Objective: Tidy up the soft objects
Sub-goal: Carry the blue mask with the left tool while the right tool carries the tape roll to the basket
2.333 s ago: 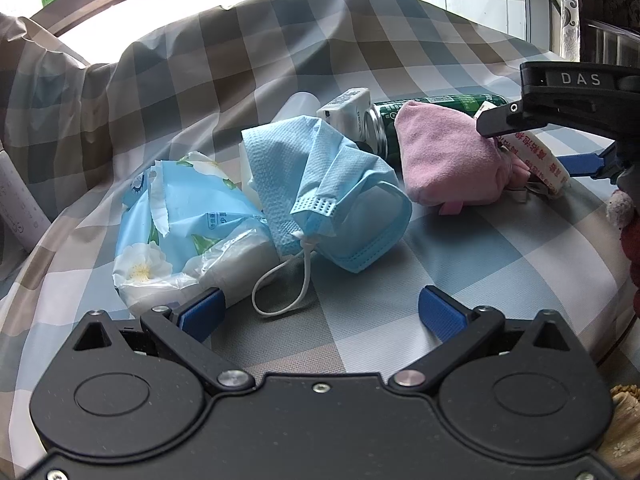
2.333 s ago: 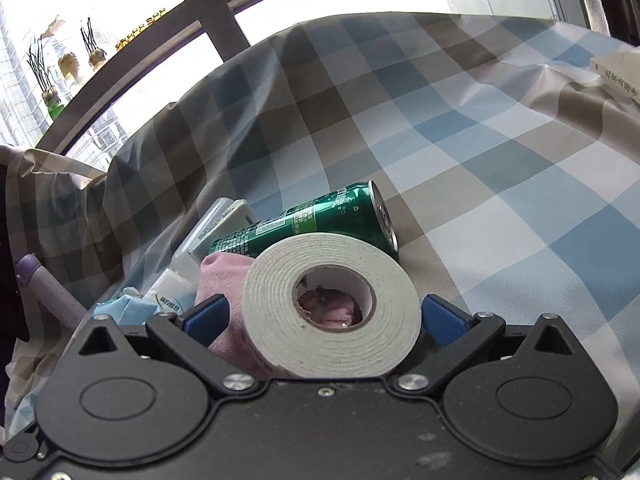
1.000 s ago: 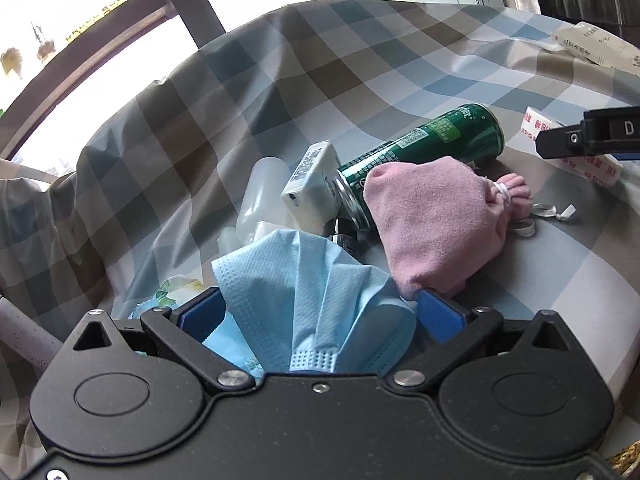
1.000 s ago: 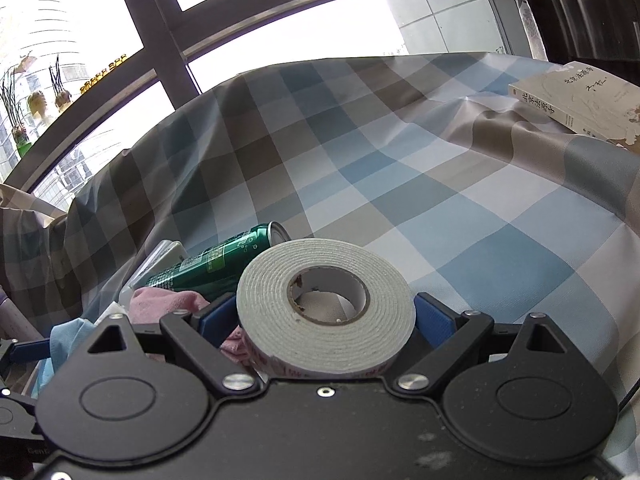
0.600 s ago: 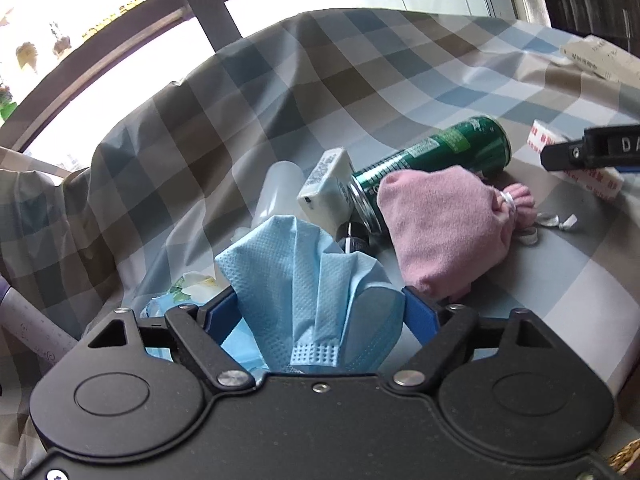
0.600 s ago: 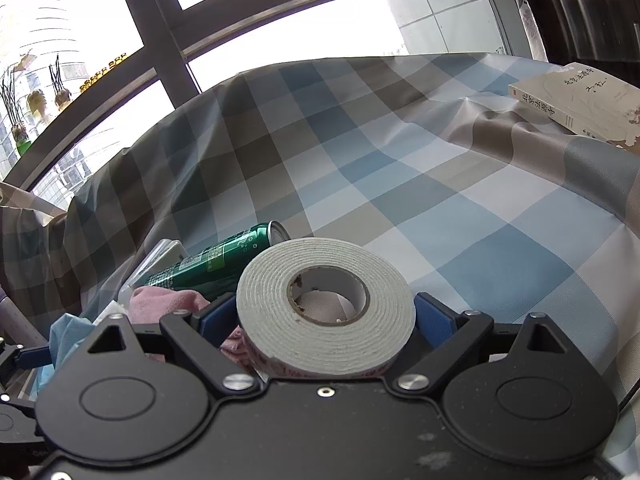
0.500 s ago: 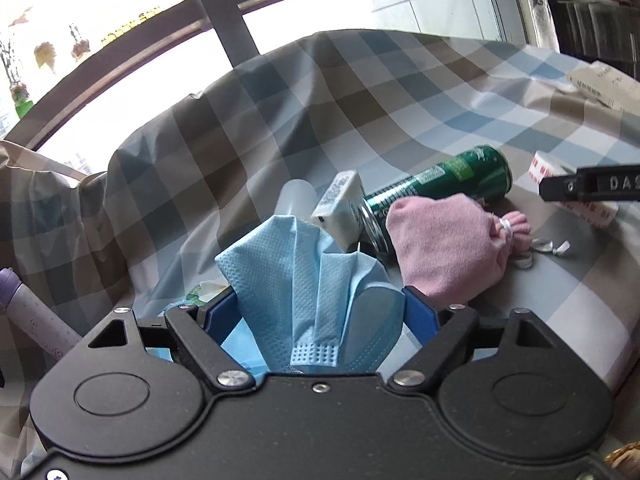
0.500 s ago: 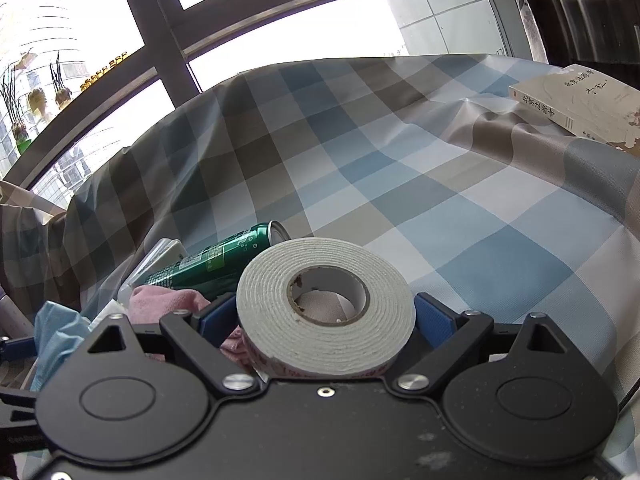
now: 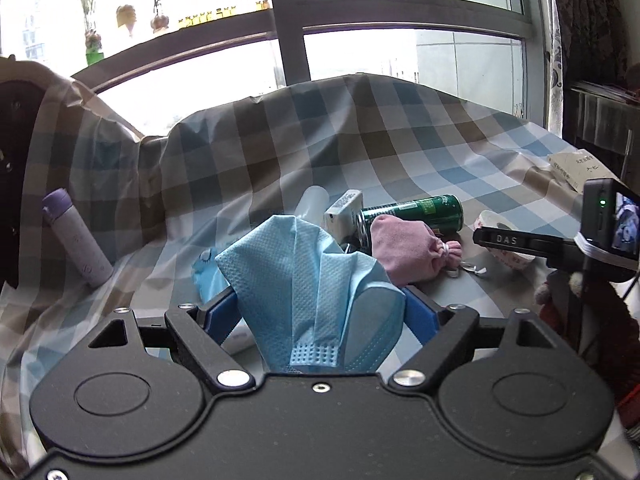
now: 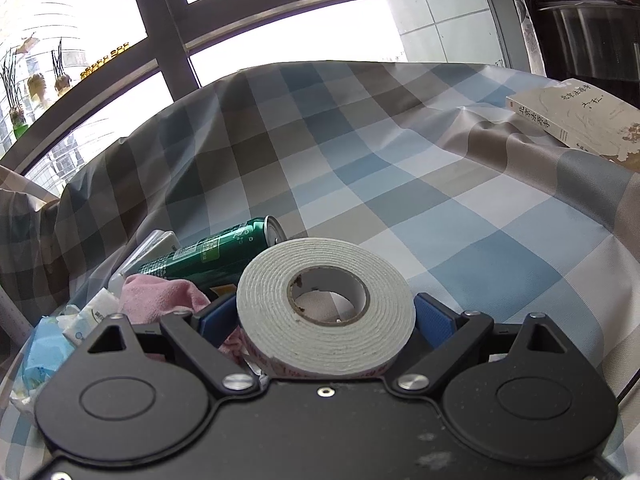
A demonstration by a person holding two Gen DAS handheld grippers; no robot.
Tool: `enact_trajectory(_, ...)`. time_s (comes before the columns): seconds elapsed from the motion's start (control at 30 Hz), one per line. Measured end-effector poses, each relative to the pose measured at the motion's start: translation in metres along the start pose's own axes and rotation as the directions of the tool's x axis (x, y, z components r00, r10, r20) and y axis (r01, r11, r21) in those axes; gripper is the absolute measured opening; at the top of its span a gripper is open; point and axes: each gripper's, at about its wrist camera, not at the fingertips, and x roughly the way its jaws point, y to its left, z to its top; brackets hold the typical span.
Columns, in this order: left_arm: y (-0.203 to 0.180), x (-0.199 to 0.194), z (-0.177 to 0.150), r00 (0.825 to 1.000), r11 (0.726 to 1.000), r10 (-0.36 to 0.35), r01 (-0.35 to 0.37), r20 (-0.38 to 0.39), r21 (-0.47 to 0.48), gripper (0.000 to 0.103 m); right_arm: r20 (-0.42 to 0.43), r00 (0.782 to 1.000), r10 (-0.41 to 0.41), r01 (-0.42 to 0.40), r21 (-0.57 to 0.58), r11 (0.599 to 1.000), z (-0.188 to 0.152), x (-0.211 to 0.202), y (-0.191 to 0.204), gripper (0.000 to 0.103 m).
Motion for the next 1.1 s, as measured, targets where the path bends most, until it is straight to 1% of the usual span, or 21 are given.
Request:
enact_trajectory(0.07, 0.001, -0.011, -0.009, 1.000, 1.000, -0.001, 0.001, -0.022, -0.028, 0.082, 0.002, 1.000, -0.008, 0.008, -0.008, 1.000, -0.001, 0.000, 0.001, 0.094)
enact_trajectory(0.23, 0.005, -0.028, -0.035, 0.995, 0.995, 0.017, -0.026, -0.095, -0.095, 0.082, -0.001, 1.000, -0.008, 0.008, -0.020, 1.000, -0.004, -0.005, 0.002, 0.094)
enact_trajectory(0.37, 0.012, -0.032, -0.054, 0.986, 0.987, -0.010, -0.016, -0.166, -0.158, 0.082, -0.026, 1.000, 0.005, -0.005, -0.031, 1.000, -0.007, -0.015, 0.002, 0.094)
enact_trajectory(0.47, 0.017, -0.034, -0.066, 0.981, 0.983, -0.018, -0.017, -0.194, -0.180, 0.082, -0.051, 0.998, 0.025, -0.027, -0.043, 0.999, -0.009, -0.032, 0.001, 0.094)
enact_trajectory(0.57, 0.021, -0.036, -0.076, 0.977, 0.980, -0.026, -0.018, -0.213, -0.200, 0.082, -0.041, 0.999, 0.004, -0.008, -0.083, 0.997, -0.006, -0.056, 0.004, 0.094)
enact_trajectory(0.6, 0.022, -0.036, -0.079, 0.975, 0.978, -0.036, -0.011, -0.219, -0.210, 0.082, -0.041, 0.999, 0.011, -0.015, -0.082, 0.997, -0.003, -0.065, 0.003, 0.094)
enact_trajectory(0.73, 0.024, -0.037, -0.087, 0.969, 0.974, -0.051, -0.005, -0.241, -0.225, 0.082, -0.045, 0.995, 0.085, -0.087, -0.044, 0.995, 0.009, -0.112, 0.004, 0.094)
enact_trajectory(0.83, 0.022, -0.036, -0.091, 0.964, 0.974, -0.063, 0.003, -0.260, -0.226, 0.082, -0.068, 0.987, 0.148, -0.151, -0.040, 0.988, 0.009, -0.143, 0.010, 0.094)
enact_trajectory(0.97, 0.017, -0.036, -0.096, 0.955, 0.977, -0.079, 0.016, -0.285, -0.214, 0.082, -0.129, 0.965, 0.227, -0.238, -0.080, 0.968, -0.002, -0.178, 0.028, 0.094)
enact_trajectory(1.1, 0.014, -0.036, -0.099, 0.948, 0.978, -0.083, 0.018, -0.306, -0.209, 0.082, -0.217, 0.939, 0.265, -0.297, -0.132, 0.946, -0.022, -0.198, 0.046, 0.094)
